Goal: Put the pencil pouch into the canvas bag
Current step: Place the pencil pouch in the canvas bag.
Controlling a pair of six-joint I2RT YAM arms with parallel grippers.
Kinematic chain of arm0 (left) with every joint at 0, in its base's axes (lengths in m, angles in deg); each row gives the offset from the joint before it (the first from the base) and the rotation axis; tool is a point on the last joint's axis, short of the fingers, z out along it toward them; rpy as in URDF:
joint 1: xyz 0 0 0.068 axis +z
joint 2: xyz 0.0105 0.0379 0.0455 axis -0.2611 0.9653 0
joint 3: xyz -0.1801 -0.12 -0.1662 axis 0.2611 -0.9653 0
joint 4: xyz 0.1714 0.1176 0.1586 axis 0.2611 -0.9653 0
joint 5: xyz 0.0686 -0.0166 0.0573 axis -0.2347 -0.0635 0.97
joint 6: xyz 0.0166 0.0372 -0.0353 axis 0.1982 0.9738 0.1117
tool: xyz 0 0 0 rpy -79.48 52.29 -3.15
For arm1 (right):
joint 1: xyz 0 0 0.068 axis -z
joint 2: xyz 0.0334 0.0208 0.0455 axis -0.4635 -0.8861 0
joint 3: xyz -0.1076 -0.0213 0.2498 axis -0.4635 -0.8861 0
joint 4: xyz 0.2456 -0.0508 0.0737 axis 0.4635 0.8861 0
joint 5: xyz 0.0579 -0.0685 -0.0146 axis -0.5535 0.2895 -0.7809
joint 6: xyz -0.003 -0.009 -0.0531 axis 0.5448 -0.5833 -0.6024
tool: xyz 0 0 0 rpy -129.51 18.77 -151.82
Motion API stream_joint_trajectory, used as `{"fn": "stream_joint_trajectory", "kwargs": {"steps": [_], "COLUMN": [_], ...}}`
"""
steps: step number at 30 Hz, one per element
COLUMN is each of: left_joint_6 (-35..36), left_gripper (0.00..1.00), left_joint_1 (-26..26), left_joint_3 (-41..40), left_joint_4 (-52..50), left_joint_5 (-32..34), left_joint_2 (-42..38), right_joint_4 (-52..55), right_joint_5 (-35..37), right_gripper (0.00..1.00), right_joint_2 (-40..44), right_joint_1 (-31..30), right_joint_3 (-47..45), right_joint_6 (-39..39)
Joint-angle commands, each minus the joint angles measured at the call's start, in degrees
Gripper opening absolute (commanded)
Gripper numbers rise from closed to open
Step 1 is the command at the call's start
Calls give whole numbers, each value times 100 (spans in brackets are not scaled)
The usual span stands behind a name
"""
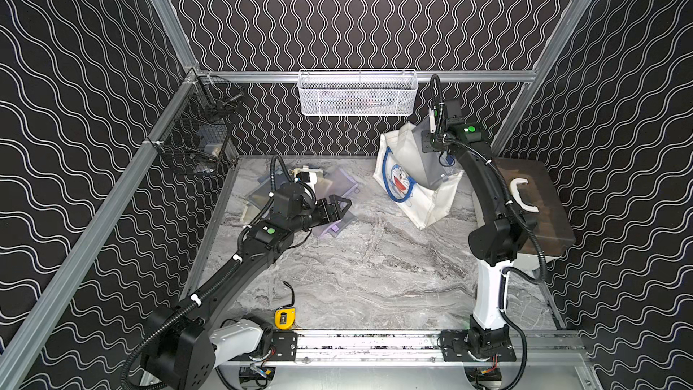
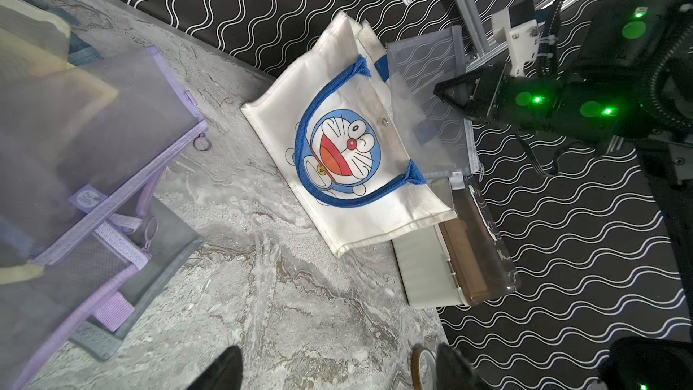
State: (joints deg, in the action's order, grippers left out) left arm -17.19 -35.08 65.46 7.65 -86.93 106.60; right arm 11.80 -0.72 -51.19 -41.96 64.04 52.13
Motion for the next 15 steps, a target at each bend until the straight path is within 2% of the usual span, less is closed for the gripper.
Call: {"fn": "stream_joint_trajectory", "kwargs": {"steps": [1, 4, 6, 10, 15], "left_joint_6": [175, 219, 400, 980, 1291], "left_gripper": [84, 84, 85, 84, 85], "left_joint_1": [8, 8, 8, 9, 99], "left_joint_3": [20, 40, 264, 853, 1234], "left_joint_4": [15, -100, -557, -1773, -1920], "left_joint_5": [16, 155, 424, 1141, 1783], "left_joint_2": [34, 117, 326, 952, 1586], "right_joint_4": [-276, -250, -236, -190, -105], "right_joint_5": [-297, -503, -581, -683, -733], "right_gripper": [0, 0, 0, 19, 48], "right_joint_2": [-95, -116, -118, -53, 2], "right_joint_1": [11, 11, 11, -6, 2], "right_joint_3": [54, -162, -312, -560, -513], "right_joint_6": [-112, -39, 69, 226, 403]}}
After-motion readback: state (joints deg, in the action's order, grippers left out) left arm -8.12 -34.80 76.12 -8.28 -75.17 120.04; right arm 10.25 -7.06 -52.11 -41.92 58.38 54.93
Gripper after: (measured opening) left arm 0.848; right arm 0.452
